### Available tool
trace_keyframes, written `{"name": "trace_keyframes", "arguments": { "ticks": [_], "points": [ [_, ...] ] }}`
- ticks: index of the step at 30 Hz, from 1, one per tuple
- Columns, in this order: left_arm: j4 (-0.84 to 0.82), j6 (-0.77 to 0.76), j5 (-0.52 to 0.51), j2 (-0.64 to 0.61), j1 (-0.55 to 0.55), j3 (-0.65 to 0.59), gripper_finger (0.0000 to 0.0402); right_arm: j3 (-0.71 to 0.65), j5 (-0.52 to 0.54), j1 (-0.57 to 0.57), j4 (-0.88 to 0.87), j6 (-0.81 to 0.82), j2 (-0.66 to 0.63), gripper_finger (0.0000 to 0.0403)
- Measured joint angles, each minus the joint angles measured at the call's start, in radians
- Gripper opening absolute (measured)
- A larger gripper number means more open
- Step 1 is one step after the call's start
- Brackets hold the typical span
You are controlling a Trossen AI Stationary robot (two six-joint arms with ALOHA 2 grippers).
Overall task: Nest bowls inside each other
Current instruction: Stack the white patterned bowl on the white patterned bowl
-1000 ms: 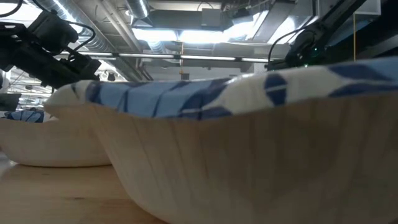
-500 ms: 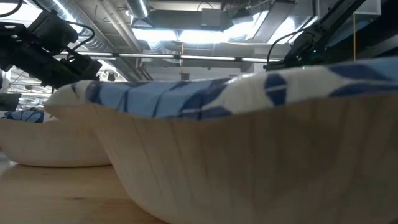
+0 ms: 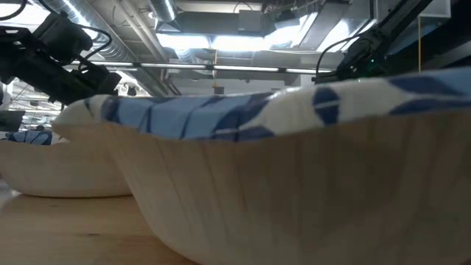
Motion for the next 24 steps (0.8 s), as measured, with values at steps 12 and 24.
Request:
{"name": "trace_keyframes", "arguments": {
  "ticks": [12,24],
  "points": [
    [0.0,0.0,0.0,0.0,0.0,0.0,0.0157,0.162,-0.074,0.021,-0.112,-0.051,0.0,0.0005],
    [0.0,-0.001,0.0,0.0,0.0,0.0,0.0157,0.459,-0.156,0.272,-0.271,-0.042,0.0,0.0006]
  ]
}}
